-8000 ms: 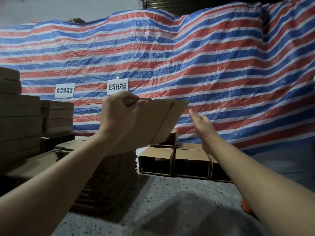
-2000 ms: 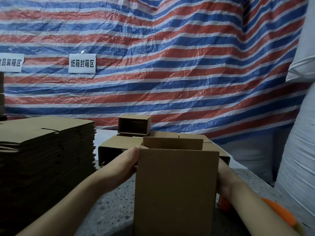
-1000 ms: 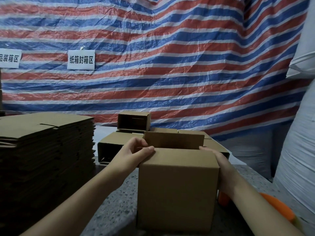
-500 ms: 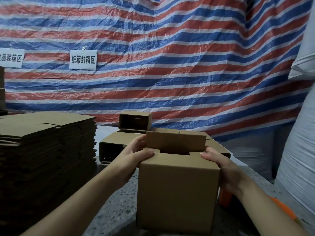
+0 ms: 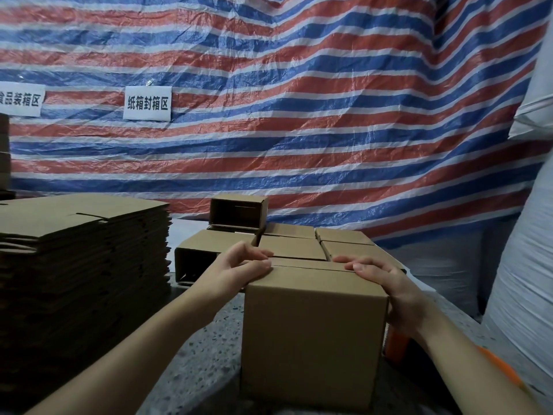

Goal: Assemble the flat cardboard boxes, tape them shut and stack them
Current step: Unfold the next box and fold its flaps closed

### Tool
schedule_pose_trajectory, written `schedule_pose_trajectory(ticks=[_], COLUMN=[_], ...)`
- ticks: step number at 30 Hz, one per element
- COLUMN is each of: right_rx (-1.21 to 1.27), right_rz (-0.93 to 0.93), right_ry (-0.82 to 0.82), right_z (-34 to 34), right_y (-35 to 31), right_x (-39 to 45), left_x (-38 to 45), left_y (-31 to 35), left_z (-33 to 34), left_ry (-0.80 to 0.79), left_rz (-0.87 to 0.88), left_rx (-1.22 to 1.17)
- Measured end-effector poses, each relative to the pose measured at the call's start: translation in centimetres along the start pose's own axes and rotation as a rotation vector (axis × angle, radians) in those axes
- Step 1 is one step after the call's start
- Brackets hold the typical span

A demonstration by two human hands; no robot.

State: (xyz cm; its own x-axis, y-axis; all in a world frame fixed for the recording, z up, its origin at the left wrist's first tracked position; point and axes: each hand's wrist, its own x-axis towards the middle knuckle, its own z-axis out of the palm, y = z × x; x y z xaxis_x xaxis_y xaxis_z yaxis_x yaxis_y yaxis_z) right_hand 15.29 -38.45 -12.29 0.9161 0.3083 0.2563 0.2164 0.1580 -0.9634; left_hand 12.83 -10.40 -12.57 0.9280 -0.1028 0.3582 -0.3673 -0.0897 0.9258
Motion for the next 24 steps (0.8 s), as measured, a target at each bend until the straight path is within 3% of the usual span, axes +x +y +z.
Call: schedule_pose_trajectory(ticks=[9,13,16,19,24], right_rx=[-0.048,-0.076,-0.096,-0.119,-0.155], right_rz=[-0.032,-0.039,-0.037,-0.031,-0.034], right_ry=[0.016,0.01,0.002,0.003,0.005], right_z=[0.2,0.2,0.1,0.0,-0.1], right_y=[-0.2,-0.3,-0.3,-0.3,-0.4], right_x=[-0.1,-0.1,-0.1,-0.1,0.1], left_x=[-0.1,-1.5,-3.0,-3.5,-3.3], left_y=[2.2,4.0,4.1,3.5,3.3], left_z=[0.1,1.6,4.0,5.6,5.7], left_ry=[-0.012,0.06,0.002,-0.081,-0.08], left_rz=[-0.07,0.157,0.352,0.36,0.414], left_rx=[0.301,0.819,1.13,1.303,1.409])
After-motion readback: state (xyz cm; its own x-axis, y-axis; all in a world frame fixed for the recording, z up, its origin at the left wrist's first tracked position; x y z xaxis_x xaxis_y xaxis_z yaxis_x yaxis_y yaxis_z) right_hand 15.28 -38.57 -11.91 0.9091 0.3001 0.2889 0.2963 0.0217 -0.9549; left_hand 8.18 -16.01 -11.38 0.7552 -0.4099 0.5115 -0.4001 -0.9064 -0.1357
